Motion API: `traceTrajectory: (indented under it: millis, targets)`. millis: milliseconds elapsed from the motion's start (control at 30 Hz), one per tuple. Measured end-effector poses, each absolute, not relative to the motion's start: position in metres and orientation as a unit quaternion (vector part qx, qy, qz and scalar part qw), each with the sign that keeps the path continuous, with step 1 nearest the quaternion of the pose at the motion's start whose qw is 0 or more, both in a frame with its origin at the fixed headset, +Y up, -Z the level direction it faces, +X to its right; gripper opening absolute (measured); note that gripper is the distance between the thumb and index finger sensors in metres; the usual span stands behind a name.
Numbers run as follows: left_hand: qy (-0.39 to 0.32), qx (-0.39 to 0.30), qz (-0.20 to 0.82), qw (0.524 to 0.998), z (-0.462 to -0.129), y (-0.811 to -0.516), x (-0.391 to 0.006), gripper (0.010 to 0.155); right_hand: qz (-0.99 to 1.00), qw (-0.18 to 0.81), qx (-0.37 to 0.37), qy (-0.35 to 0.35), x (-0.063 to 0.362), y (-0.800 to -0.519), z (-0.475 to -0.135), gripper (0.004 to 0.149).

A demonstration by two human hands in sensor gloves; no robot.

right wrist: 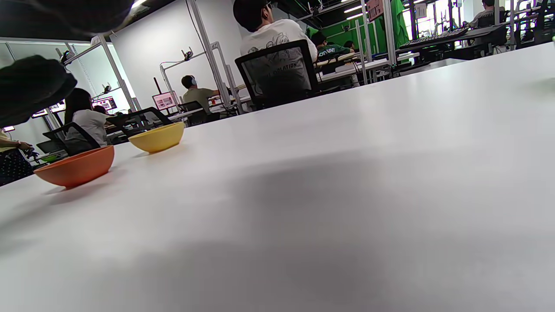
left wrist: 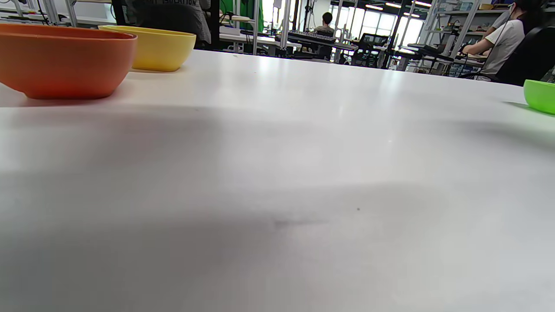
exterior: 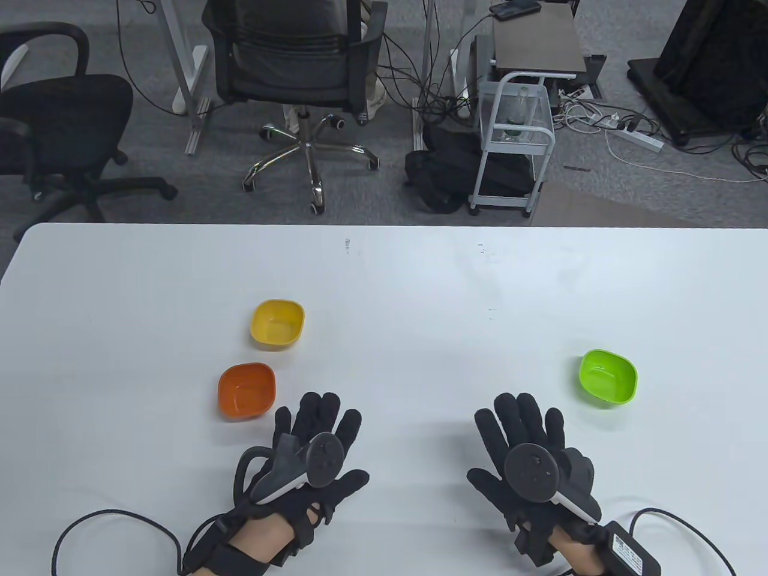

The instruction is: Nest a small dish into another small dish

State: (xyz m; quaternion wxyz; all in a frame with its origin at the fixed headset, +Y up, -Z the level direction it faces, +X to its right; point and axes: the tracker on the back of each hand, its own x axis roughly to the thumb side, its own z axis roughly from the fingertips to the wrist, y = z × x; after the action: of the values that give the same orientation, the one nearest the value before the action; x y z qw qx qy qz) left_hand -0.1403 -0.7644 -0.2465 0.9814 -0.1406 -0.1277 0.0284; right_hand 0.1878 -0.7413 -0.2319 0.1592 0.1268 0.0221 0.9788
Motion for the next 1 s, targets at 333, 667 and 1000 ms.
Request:
traceTrajectory:
  millis: [333,667,1000]
  targets:
    - [-0.119,-0.138,0.034,0.983,-0.256,-0.763,-0.145,0.086,0.977,0.167,0.129,0.022,0.188,-0.741,-0.232,0.084]
    - [-0.03,-0.1,0.084,0.991,-0.288,-0.749,-0.203,0.082,0.977,0.169,0.131,0.021,0.188,-0.741,-0.229,0.084]
    - [0.113,-0.145,0.127,0.975,-0.3,-0.763,-0.277,0.077,0.976,0.167,0.138,0.027,0.186,-0.742,-0.227,0.084]
